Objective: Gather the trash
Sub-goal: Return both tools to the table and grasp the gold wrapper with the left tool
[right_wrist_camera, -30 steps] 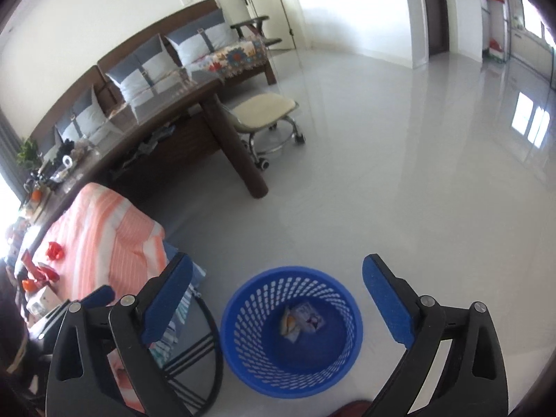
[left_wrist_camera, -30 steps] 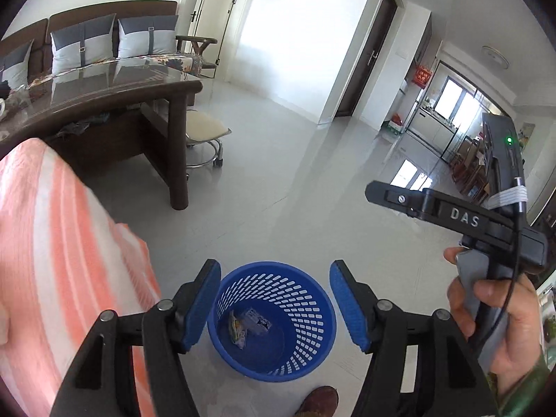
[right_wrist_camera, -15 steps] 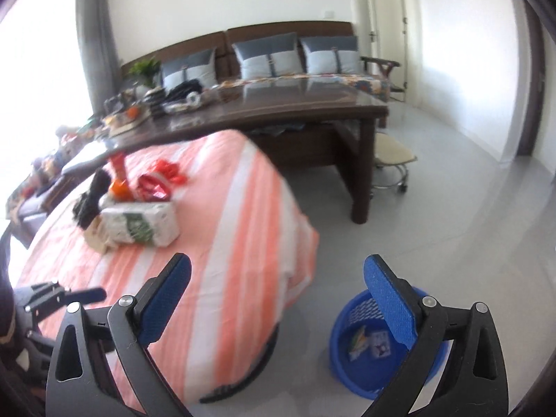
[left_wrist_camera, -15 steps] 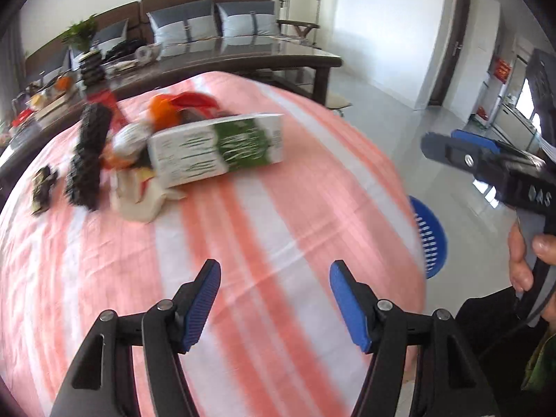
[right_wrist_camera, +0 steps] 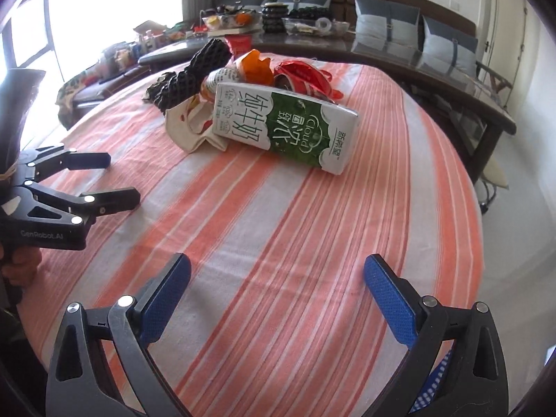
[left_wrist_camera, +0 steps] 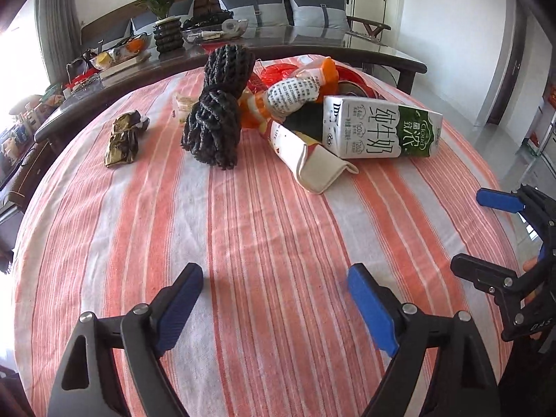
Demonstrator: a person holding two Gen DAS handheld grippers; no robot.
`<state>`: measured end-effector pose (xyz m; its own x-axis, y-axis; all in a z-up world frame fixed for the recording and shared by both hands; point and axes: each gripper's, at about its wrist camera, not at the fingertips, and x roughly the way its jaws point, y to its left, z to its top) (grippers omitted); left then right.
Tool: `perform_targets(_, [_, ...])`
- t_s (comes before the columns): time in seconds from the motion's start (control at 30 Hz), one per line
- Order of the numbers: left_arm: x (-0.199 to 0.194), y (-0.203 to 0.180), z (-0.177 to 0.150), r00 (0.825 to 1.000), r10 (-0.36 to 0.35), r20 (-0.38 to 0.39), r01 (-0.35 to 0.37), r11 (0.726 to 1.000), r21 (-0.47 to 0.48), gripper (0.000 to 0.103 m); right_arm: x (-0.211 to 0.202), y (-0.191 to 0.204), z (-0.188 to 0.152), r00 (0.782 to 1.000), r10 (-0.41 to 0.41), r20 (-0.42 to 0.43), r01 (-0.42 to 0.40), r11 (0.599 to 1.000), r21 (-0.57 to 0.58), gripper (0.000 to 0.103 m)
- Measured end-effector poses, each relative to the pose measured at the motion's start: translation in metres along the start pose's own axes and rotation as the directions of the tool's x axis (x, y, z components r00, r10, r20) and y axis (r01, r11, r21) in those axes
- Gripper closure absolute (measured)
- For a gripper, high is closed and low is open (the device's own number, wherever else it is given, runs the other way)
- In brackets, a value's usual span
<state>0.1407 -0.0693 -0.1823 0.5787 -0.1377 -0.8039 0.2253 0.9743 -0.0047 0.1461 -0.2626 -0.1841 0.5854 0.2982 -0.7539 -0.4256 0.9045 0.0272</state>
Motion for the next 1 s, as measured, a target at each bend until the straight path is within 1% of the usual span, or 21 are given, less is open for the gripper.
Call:
perform_targets(0.1, [0.002, 0.001, 0.0, 1.0, 0.005, -0.004, -0.005, 1.0, -0.018, 0.012, 0.007, 0.002, 0.003, 1.0, 0.004, -0.011, -0.004, 1.0, -0.001, 0.001])
perform_targets(0.2, [0.001, 0.011, 0.002, 0.999, 0.035, -0.006, -0.035, 0.998, -0.051, 0.012, 0.011, 0.008, 0.005, 1.0, -0.017, -0.005, 0.016, 0.999, -0.034, 0.0])
perform_targets(0.27, [-0.001, 0.031, 0.007, 0.998, 0.063, 0.0, -0.063, 0.993, -0.096, 0.012, 0.012, 0.009, 0.006, 1.0, -0.004, -0.007, 0.004, 1.0, -0.02, 0.0])
perform_targets(0.37, [0.001, 0.08, 0.029, 0.996, 0.088, 0.007, -0.085, 0.979, -0.185, 0.012, 0.012, 0.009, 0.005, 1.0, -0.005, -0.005, 0.005, 1.0, -0.021, 0.0])
perform_targets(0.43, [0.007, 0.114, 0.05, 0.997, 0.072, 0.013, -0.067, 0.972, -0.226, 0.012, 0.011, 0.009, 0.005, 1.0, -0.005, -0.004, 0.005, 1.0, -0.021, 0.0])
perform_targets(0.53, [0.028, 0.153, 0.076, 0.998, 0.06, 0.012, -0.055, 0.968, -0.245, 0.012, 0.011, 0.009, 0.005, 1.0, -0.005, -0.001, 0.005, 1.0, -0.021, 0.0])
perform_targets(0.6, [0.043, 0.174, 0.087, 0.999, 0.053, 0.006, -0.05, 0.965, -0.257, 0.012, 0.011, 0.009, 0.006, 1.0, -0.005, -0.001, 0.005, 1.0, -0.02, 0.0])
perform_targets(0.7, [0.059, 0.191, 0.098, 0.999, 0.044, -0.002, -0.043, 0.96, -0.277, 0.012, 0.011, 0.008, 0.006, 1.0, 0.0, -0.007, 0.0, 1.0, -0.022, 0.0])
perform_targets(0.77, [0.066, 0.195, 0.101, 1.0, 0.03, -0.003, -0.029, 0.958, -0.286, 0.012, 0.01, 0.007, 0.008, 1.0, 0.012, -0.025, -0.013, 0.999, -0.035, 0.001])
perform_targets(0.8, [0.068, 0.196, 0.102, 1.0, 0.025, 0.001, -0.024, 0.959, -0.283, 0.012, 0.009, 0.005, 0.01, 0.999, 0.017, -0.03, -0.018, 0.999, -0.034, 0.001])
perform_targets(0.87, [0.072, 0.192, 0.104, 1.0, 0.022, 0.017, -0.017, 0.967, -0.254, 0.012, 0.006, -0.006, 0.015, 1.0, 0.024, -0.008, -0.024, 1.0, -0.008, 0.001])
perform_targets(0.93, [0.074, 0.186, 0.105, 0.999, 0.03, 0.022, -0.024, 0.977, -0.21, 0.018, 0.006, -0.022, 0.023, 0.999, 0.031, 0.016, -0.032, 0.999, 0.039, 0.001])
perform_targets(0.97, [0.075, 0.182, 0.105, 0.999, 0.034, 0.031, -0.028, 0.982, -0.185, 0.025, 0.009, -0.032, 0.029, 0.999, 0.035, 0.023, -0.036, 0.997, 0.064, 0.001])
perform_targets(1.0, [0.075, 0.179, 0.105, 0.998, 0.054, 0.034, -0.048, 0.986, -0.16, 0.038, 0.012, -0.041, 0.036, 0.998, 0.047, 0.03, -0.05, 0.995, 0.087, 0.001])
